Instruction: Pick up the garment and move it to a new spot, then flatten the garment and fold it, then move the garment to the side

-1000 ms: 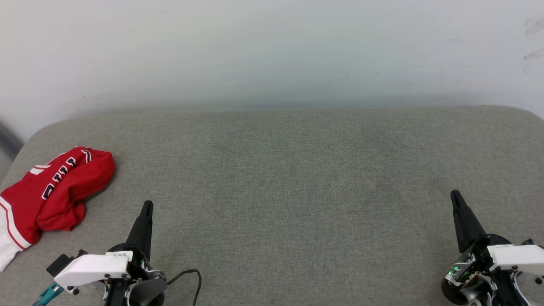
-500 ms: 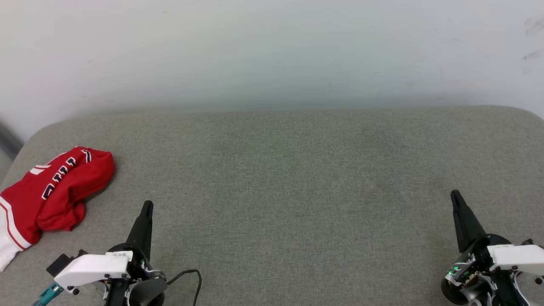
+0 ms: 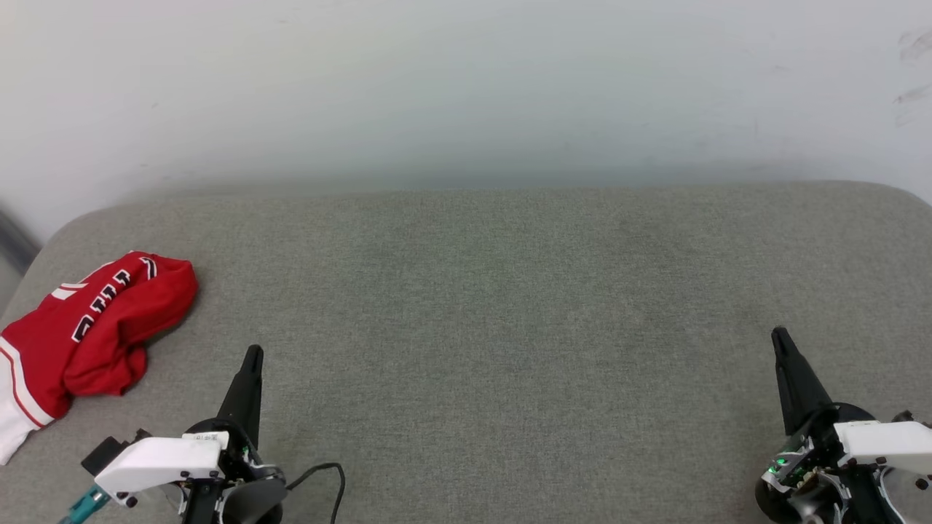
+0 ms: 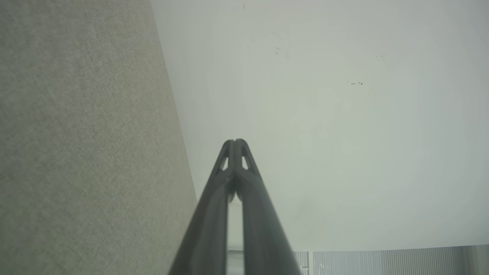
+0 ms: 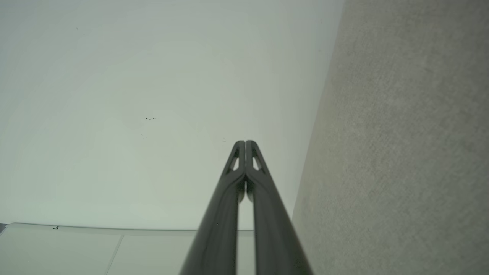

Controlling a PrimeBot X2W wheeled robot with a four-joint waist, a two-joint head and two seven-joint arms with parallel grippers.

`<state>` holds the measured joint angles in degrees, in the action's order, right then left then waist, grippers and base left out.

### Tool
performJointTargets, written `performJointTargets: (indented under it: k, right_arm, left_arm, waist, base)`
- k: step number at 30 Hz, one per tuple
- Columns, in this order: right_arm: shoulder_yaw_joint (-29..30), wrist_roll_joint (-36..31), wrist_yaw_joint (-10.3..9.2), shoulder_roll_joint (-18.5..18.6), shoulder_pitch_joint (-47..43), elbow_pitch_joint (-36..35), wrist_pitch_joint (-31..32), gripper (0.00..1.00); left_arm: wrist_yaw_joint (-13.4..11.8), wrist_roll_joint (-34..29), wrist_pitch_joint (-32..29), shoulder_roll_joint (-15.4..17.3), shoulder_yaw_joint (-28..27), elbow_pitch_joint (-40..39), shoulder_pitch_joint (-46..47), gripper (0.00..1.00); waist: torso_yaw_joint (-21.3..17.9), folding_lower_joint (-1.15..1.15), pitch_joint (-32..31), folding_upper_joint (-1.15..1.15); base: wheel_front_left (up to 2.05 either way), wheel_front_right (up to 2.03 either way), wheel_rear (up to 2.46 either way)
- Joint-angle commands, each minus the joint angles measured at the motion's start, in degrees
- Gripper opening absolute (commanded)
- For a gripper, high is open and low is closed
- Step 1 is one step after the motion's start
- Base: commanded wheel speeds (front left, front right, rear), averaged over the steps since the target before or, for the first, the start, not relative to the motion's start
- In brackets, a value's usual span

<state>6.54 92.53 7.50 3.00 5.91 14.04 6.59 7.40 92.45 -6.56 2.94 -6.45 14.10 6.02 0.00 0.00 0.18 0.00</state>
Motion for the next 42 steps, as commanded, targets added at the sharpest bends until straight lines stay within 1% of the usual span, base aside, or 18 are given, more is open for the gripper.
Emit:
performJointTargets:
  k: [1, 5, 19, 26, 33, 38, 42]
  right_arm:
    - [-0.02, 0.0, 0.0, 0.0, -0.15, 0.19, -0.02, 1.0]
    - [-0.25, -0.1, -0.01, -0.04, -1.81, 1.63, -0.28, 1.0]
    - [-2.02, -2.72, -0.01, -0.06, -3.1, -0.23, -4.01, 1.0]
    - [-2.3, -5.32, -0.01, -0.06, -3.33, -0.83, -5.79, 1.0]
    - [-1.97, -11.7, -0.01, -0.06, -3.6, -2.28, -7.44, 1.0]
    - [-1.43, -20.44, -0.01, -0.07, -3.26, -3.75, -8.55, 1.0]
    - [-1.7, -28.2, -0.01, -0.07, -3.05, -6.49, -9.39, 1.0]
  left_arm:
    - [-0.01, -0.01, 0.04, -0.01, 0.08, 0.23, -0.11, 1.0]
    - [-0.01, -0.13, 0.29, -0.2, 0.42, 1.74, -1.74, 1.0]
    - [0.01, -2.72, 4.02, -0.16, 0.83, -0.73, -3.23, 1.0]
    - [0.03, -4.72, 5.79, -0.15, 0.26, -1.54, -3.9, 1.0]
    - [0.04, -8.86, 7.45, -0.14, -2.61, -1.86, -4.0, 1.0]
    - [0.05, -15.07, 8.53, -0.12, -5.58, -3.41, -3.67, 1.0]
    - [0.06, -20.45, 9.38, -0.1, -7.56, -4.9, -3.52, 1.0]
  waist:
    - [0.0, 0.0, 0.0, 0.0]
    - [0.0, 0.0, 0.04, 0.0]
    - [-0.07, 0.0, 0.14, 0.0]
    - [-0.14, 0.0, 0.22, 0.0]
    - [-0.21, 0.0, 0.25, 0.0]
    - [-0.25, 0.0, 0.3, 0.0]
    - [-0.23, 0.0, 0.38, 0.0]
  base:
    - [0.0, 0.0, 0.0]
    - [0.0, 0.0, 0.0]
    - [0.0, 0.0, 0.0]
    - [0.0, 0.0, 0.0]
    - [0.0, 0.0, 0.0]
    - [0.0, 0.0, 0.0]
    - [0.0, 0.0, 0.0]
